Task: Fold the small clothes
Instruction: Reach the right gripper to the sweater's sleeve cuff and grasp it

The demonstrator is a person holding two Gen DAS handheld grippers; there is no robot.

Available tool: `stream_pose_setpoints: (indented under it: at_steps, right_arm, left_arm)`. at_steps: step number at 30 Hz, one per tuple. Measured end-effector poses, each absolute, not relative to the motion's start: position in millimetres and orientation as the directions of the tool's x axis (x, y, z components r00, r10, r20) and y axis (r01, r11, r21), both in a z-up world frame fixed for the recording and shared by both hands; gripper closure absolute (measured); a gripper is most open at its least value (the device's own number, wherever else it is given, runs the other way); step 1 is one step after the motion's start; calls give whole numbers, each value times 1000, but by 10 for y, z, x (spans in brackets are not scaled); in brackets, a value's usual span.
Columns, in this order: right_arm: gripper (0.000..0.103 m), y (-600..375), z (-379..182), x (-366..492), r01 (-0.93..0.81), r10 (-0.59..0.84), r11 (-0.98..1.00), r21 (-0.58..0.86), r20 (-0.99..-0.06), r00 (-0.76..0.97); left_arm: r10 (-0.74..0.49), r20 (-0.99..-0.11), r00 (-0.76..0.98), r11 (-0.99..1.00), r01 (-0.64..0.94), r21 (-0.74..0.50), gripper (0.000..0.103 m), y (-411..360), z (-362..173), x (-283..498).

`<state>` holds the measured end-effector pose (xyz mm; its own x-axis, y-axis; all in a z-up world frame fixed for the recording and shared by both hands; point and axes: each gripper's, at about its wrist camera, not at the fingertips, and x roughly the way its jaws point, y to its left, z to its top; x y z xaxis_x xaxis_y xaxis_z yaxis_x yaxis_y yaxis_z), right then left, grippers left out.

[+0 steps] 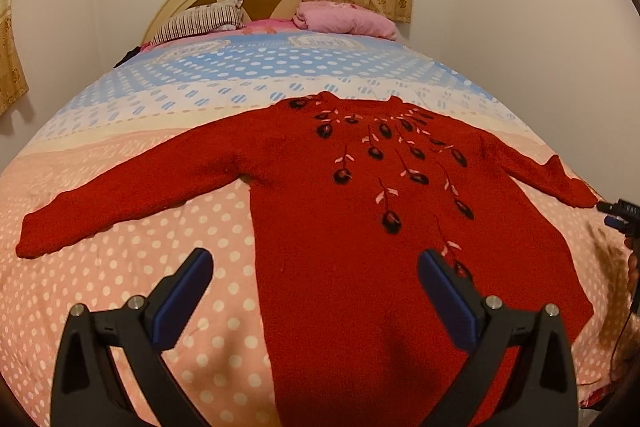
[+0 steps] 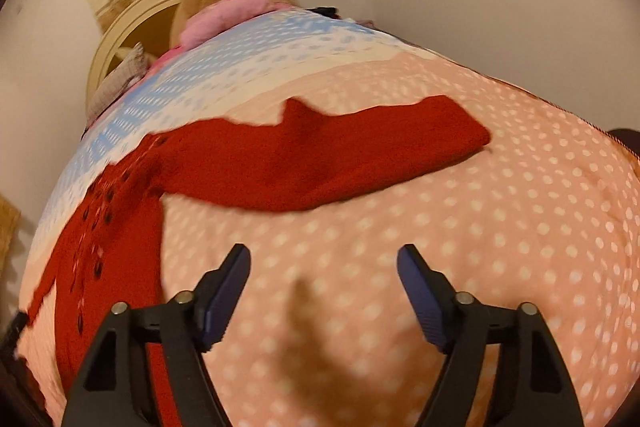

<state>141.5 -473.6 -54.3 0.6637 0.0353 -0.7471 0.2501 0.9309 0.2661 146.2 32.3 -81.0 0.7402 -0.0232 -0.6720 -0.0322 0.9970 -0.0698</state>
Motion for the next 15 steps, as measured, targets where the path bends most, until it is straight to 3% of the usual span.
stream_pose_setpoints:
  at_steps: [10,15]
  right_arm:
    - [45,-5748,-684,1801,484,-46,803,346,-775,630]
    - [49,-5947,-764,1998,519,-43,772,368,-784,620]
  left_arm:
    - [36,-676,736,997,-68,-21,0,374,-934,1581]
    - [67,-684,726,995,-95,-3,0,450,-991,1676]
